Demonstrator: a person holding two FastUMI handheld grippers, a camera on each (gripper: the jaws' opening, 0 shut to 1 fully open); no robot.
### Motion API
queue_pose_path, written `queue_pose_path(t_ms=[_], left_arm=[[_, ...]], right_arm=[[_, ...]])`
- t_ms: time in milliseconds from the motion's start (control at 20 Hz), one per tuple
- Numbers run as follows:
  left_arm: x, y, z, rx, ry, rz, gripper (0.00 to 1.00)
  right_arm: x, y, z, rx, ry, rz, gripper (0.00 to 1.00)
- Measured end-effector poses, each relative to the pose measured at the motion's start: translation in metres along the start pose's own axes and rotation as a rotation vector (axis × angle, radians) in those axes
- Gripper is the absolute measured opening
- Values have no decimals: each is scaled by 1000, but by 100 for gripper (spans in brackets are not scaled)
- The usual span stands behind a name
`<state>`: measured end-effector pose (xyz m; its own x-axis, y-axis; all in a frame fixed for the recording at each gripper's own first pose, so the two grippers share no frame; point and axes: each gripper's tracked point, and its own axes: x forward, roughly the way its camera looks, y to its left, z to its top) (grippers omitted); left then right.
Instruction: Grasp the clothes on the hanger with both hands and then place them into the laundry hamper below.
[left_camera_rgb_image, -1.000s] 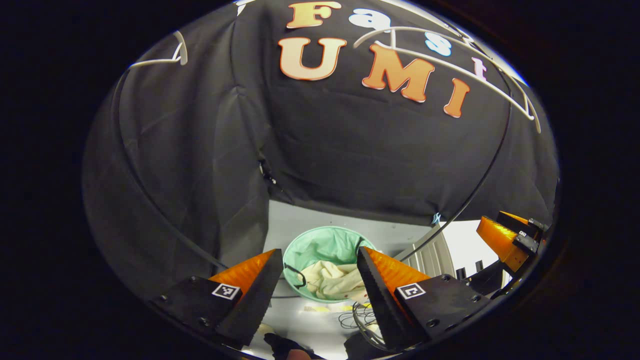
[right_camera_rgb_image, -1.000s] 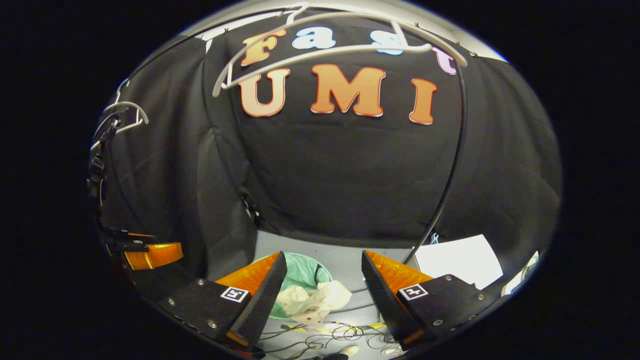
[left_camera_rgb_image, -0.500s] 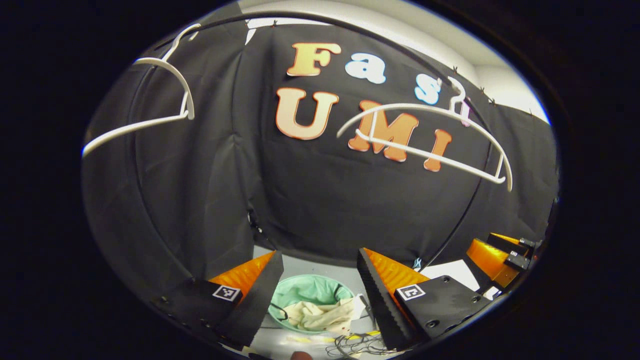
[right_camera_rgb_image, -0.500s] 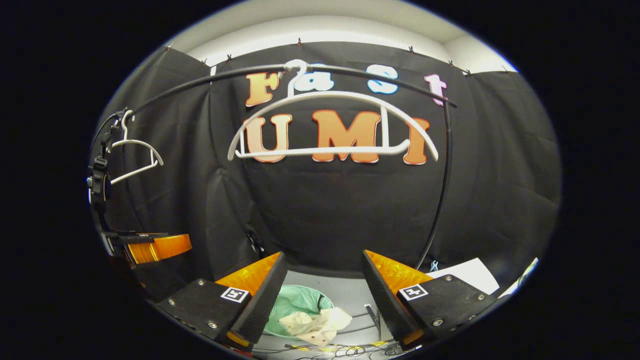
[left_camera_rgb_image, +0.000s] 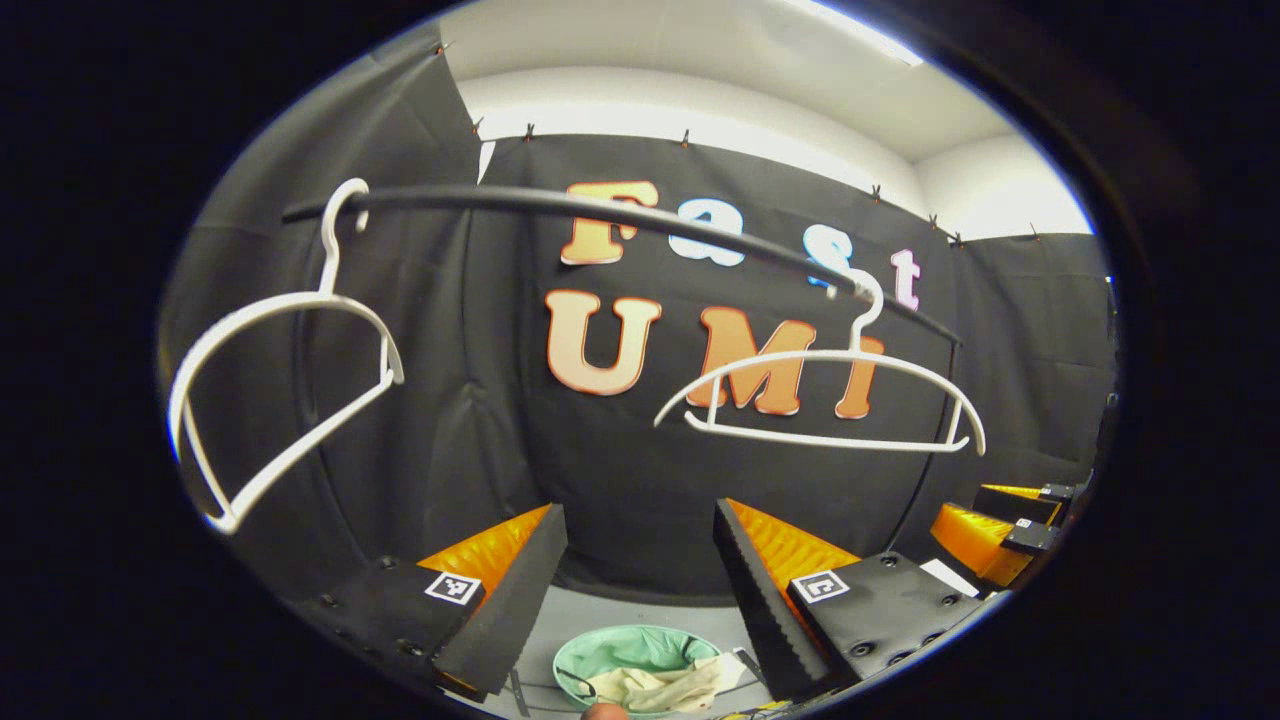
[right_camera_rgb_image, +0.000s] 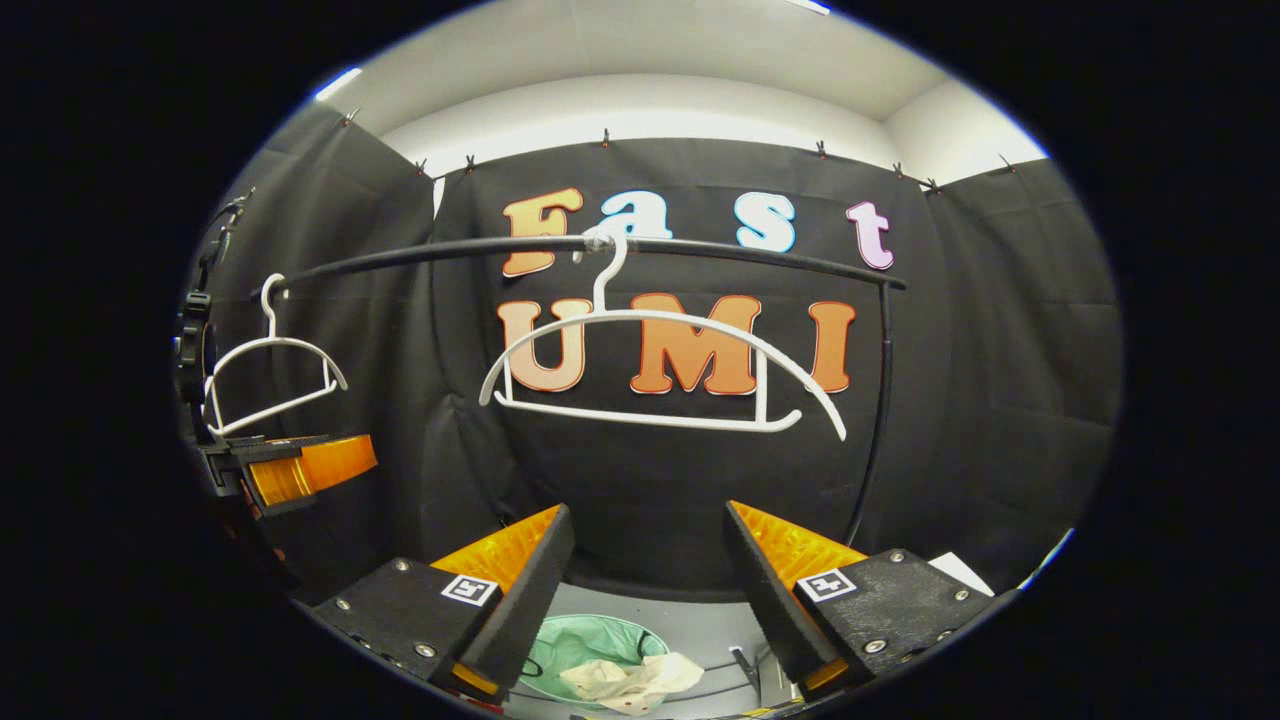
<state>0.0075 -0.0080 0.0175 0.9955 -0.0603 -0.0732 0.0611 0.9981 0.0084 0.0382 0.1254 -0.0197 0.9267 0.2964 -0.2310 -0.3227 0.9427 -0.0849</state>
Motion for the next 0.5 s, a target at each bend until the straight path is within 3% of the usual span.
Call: queue_pose_path(t_ms=[100,150,250,400,500], left_arm=[[-6,-3,16,15,-48,0,94],[-9,-3,21,22,-65,0,94],[-12,-7,25,24,-81,-5,94],[-17,-17,30,7,-102,-24,97],[-20,-19,32,16,-112,-31,94]], right_arm=[[-4,-5,6,-3,-19,-17,99],[-9,-8,9,-8,-28,-25,88],[-12,-11,11,-8,-38,-37,93],[-17,-13,8,14,-34,-50,93],[-21,-14,6,19,-30,-59,93]])
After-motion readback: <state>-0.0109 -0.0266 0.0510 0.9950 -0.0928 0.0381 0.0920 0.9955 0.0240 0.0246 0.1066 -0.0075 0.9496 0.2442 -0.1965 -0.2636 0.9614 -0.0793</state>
